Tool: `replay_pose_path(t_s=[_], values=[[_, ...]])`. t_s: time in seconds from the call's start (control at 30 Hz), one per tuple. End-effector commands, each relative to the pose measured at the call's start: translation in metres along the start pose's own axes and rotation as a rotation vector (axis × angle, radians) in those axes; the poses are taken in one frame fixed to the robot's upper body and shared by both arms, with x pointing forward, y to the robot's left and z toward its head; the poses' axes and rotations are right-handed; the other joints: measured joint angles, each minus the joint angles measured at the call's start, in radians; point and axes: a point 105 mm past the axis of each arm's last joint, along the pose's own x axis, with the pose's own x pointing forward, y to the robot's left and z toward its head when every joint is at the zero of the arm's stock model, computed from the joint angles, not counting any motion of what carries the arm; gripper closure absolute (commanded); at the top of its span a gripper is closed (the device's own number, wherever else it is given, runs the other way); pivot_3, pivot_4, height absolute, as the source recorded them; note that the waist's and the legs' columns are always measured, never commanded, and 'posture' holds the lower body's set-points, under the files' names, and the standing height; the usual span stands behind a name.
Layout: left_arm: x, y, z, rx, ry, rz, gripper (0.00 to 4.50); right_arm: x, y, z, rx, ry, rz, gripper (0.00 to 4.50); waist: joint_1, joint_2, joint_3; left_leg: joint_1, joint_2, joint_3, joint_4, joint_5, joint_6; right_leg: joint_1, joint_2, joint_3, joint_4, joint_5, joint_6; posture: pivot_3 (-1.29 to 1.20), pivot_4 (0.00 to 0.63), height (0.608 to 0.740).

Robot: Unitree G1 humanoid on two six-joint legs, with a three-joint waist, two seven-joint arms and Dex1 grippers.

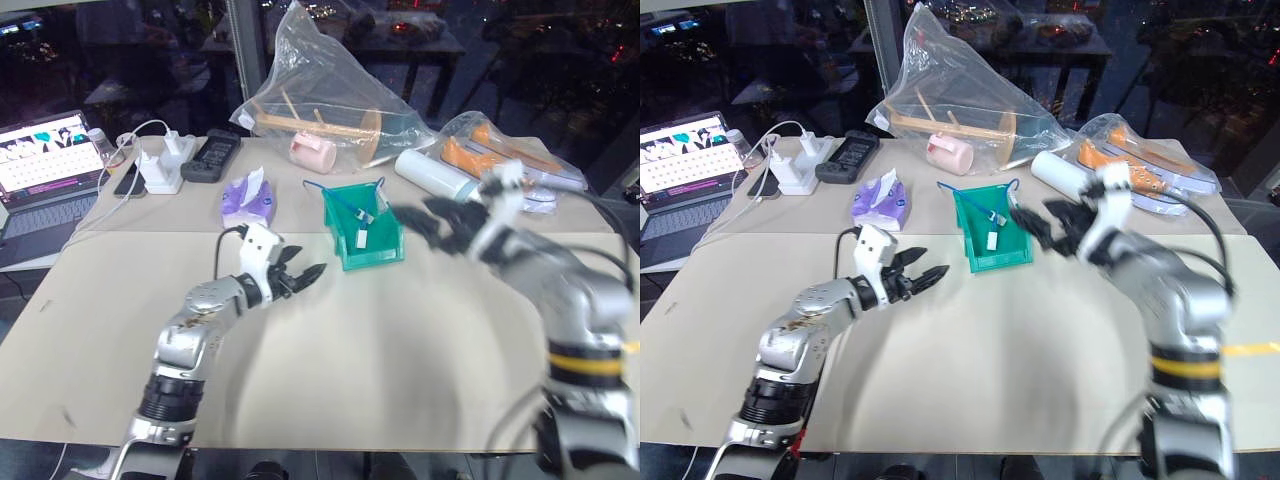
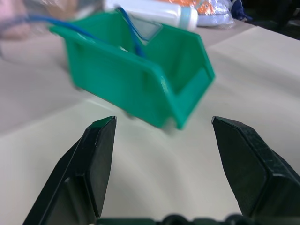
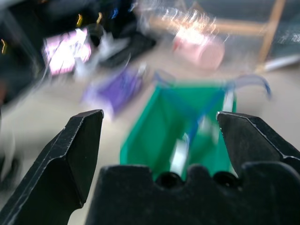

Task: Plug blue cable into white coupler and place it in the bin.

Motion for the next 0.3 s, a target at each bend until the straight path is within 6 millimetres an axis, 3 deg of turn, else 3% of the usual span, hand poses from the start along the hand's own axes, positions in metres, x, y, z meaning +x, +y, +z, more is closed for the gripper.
replay_pose_path(t_s=[0.03,0.2,0.3], values=[[-0.015,0.008,0.001,0.006,-0.035,-0.003,1.00,-0.030,0.003,-0.003,-0.138,-0.028,-0.044,0.03,-0.013,0.000,0.000,0.000,-0.001,0.001,0.003,-0.001,0.002,0.000,0.000,0.002,0.000,0.000,0.001,0.00,0.150,0.740],[-0.034,0.013,-0.033,0.015,0.013,0.061,1.00,-0.048,-0.014,-0.047,-0.136,0.023,-0.209,0.03,-0.014,0.000,0.003,0.008,-0.001,0.002,0.008,-0.004,0.006,0.007,0.000,0.004,-0.001,0.005,0.001,0.00,0.150,0.740],[-0.039,0.009,-0.048,0.014,0.057,0.034,1.00,-0.046,-0.007,-0.051,-0.107,0.006,-0.202,0.03,-0.010,-0.001,0.005,0.016,-0.001,0.002,0.008,-0.004,0.006,0.016,0.000,0.004,-0.001,0.004,0.001,0.00,0.150,0.740]])
